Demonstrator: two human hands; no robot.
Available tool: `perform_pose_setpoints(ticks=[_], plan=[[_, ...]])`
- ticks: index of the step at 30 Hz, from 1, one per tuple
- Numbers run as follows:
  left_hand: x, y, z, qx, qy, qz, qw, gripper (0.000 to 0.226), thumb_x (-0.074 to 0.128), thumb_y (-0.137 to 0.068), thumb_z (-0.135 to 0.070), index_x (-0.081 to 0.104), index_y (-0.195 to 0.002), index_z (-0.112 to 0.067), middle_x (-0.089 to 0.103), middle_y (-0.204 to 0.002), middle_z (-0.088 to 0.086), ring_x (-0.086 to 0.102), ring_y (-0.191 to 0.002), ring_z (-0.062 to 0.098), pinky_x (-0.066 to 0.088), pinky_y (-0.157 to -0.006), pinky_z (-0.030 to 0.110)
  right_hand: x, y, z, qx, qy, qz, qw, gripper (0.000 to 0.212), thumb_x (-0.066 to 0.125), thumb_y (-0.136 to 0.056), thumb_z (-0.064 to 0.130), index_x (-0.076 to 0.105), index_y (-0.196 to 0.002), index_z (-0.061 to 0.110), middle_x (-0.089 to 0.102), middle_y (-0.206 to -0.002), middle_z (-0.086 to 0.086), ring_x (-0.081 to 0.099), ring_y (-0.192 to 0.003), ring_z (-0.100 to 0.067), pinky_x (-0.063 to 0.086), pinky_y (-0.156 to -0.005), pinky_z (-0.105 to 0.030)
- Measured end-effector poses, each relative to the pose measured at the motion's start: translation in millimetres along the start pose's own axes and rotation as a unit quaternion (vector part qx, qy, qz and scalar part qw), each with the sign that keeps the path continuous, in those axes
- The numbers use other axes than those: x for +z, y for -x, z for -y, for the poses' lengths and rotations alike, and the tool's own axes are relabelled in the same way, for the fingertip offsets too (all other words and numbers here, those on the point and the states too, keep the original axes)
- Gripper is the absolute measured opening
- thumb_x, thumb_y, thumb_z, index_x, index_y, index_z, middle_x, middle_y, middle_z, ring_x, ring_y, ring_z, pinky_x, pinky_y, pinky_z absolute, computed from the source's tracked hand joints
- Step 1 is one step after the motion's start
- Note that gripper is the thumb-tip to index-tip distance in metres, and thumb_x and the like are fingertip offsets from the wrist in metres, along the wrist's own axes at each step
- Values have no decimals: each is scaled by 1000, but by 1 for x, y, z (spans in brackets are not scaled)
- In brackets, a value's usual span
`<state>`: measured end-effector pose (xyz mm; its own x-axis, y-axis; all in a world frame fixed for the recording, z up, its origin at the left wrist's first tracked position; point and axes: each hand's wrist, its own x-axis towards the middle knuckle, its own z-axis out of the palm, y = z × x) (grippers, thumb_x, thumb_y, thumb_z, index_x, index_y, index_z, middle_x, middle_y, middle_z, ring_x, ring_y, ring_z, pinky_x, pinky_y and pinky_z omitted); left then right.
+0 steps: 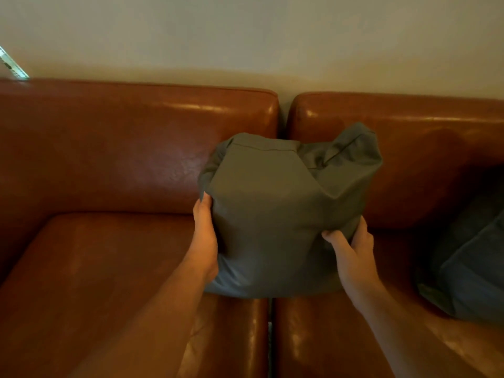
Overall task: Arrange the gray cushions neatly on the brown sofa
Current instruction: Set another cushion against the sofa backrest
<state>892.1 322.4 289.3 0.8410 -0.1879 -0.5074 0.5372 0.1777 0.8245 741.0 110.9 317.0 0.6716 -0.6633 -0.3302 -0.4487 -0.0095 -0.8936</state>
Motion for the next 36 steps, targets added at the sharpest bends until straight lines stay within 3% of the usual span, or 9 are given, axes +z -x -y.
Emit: perform_pose_setpoints(ticks=[3, 7, 10, 15, 23, 29, 33, 36], plan=[[1, 1, -8, 1, -26, -6, 1000, 98, 56, -66, -95, 54, -149, -43, 65, -145, -10, 59, -135, 20, 41, -119, 50, -7, -5, 8, 29, 40, 19, 999, 106, 67, -67, 69, 19, -160, 53, 31, -156, 12, 41, -127, -21, 38, -99, -45], [-5, 19, -27, 53, -121, -47, 990, 98, 51, -69, -92, 48, -152, -39, 60, -148, -9, 55, -137, 18, 40, -120, 46, -21, -6, 27, 59, 99, 70, 991, 104, 68, -75, 66, 16, -163, 46, 30, -166, 3, 40, -146, -35, 38, -116, -60], [-14, 39, -43, 110, -196, -70, 972, 78, 44, -96, -74, 36, -161, -32, 45, -163, -4, 40, -151, 18, 31, -123, 37, -26, -7, 46, 86, 172, 83, 978, 96, 68, -92, 52, 11, -166, 32, 28, -169, -8, 40, -147, -41, 39, -116, -63], [-35, 75, -76, 131, -278, -115, 945, 72, 39, -106, -62, 21, -167, -28, 23, -175, -3, 23, -159, 19, 20, -125, 37, -29, -2, 102, 127, 388, 88, 909, 113, 72, -91, 53, -1, -167, 13, 10, -172, -17, 26, -152, -46, 35, -119, -60], [-86, 154, -140, 152, -294, -188, 925, 77, 44, -105, -61, 17, -168, -27, 19, -176, 2, 22, -160, 21, 21, -125, 39, -10, 44, 205, -13, 499, 99, 861, 119, 69, -91, 61, -8, -167, 10, 1, -174, -18, 20, -155, -46, 35, -119, -59], [-130, 229, -193, 177, -291, -267, 902, 77, 48, -106, -55, 19, -168, -20, 21, -175, 6, 23, -160, 23, 19, -127, 39, 23, 108, 267, -164, 538, 194, 804, 107, 65, -96, 55, -5, -167, 14, 4, -172, -19, 26, -151, -46, 41, -113, -53], [-164, 293, -225, 190, -337, -297, 873, 78, 43, -107, -58, 15, -169, -20, 17, -176, 9, 18, -161, 26, 17, -129, 44, 58, 166, 312, -226, 527, 273, 772, 103, 66, -95, 53, 1, -167, 18, 7, -170, -18, 34, -146, -46, 44, -98, -46], [-197, 344, -249, 207, -376, -313, 847, 81, 41, -105, -62, 12, -169, -21, 13, -177, 10, 10, -163, 27, 13, -130, 46, 88, 221, 348, -283, 528, 306, 740, 107, 68, -92, 57, 2, -168, 20, 6, -173, -18, 30, -151, -44, 41, -112, -49]])
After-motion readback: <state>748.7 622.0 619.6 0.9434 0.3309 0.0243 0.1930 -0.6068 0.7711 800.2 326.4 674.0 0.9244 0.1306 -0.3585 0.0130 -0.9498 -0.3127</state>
